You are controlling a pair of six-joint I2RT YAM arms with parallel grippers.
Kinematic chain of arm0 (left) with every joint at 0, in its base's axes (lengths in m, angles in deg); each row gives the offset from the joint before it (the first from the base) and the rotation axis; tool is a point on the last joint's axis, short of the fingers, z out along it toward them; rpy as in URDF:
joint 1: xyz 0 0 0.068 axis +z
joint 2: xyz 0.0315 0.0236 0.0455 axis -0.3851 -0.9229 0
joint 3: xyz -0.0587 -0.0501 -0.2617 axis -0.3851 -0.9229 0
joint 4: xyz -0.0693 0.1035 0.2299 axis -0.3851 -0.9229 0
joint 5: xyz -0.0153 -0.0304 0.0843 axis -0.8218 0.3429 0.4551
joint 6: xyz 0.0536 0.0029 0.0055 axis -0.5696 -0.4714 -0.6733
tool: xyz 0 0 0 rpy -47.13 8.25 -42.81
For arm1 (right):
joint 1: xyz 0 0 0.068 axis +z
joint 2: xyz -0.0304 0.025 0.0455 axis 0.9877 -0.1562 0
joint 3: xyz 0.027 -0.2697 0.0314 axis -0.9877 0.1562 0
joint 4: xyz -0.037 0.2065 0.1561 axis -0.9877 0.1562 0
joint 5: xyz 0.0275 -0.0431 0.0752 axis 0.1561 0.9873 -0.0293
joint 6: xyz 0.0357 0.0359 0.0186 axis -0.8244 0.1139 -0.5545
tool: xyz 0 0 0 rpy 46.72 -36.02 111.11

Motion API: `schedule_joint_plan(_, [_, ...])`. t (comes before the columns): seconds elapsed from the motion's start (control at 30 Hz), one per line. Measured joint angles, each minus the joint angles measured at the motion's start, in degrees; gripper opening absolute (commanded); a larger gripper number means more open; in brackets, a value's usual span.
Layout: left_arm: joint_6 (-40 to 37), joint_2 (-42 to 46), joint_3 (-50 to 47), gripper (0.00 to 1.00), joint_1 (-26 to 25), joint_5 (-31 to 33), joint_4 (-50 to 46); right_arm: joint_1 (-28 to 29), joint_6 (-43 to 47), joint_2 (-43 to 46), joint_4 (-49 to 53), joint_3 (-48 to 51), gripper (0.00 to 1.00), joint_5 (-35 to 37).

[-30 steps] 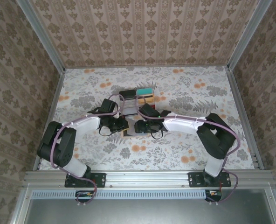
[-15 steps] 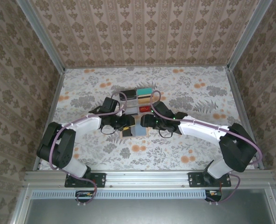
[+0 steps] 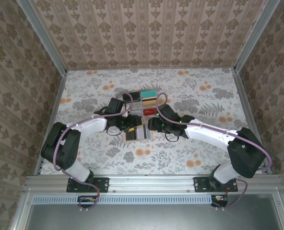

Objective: Take the credit cards out of the card holder

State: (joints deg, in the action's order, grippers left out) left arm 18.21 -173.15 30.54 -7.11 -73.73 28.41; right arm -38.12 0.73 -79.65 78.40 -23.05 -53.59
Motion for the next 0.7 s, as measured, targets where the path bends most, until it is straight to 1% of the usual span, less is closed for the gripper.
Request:
schedule_joint_plan(0.17, [0.0,0.1,-0.4,0.41,1.1,2.8,-1.9,3.0,1.6,-6.0,1.5,-5.6,0.39,0.1])
schedule_joint_plan(0.23, [0.0,0.1,-1.0,0.39,1.5,3.5,-2.2,4.2,2.2,-8.8,2.3,-7.9,0.36,0.1])
schedule_joint_plan(0.43, [0.5,1.2,-3.1,0.37,2.8,4.6,-2.3,5.6,2.6,-14.5,4.1,-11.0,0.32,0.1])
schedule_joint_plan(0.6, [1.5,1.2,-4.1,0.3,2.5,4.3,-1.1,5.6,2.6,-17.9,5.6,-12.0,0.29,0.9])
schedule_joint_plan(0.7, [1.8,0.7,-4.1,0.28,1.7,3.8,-0.3,5.6,2.6,-19.1,6.7,-12.2,0.28,1.8])
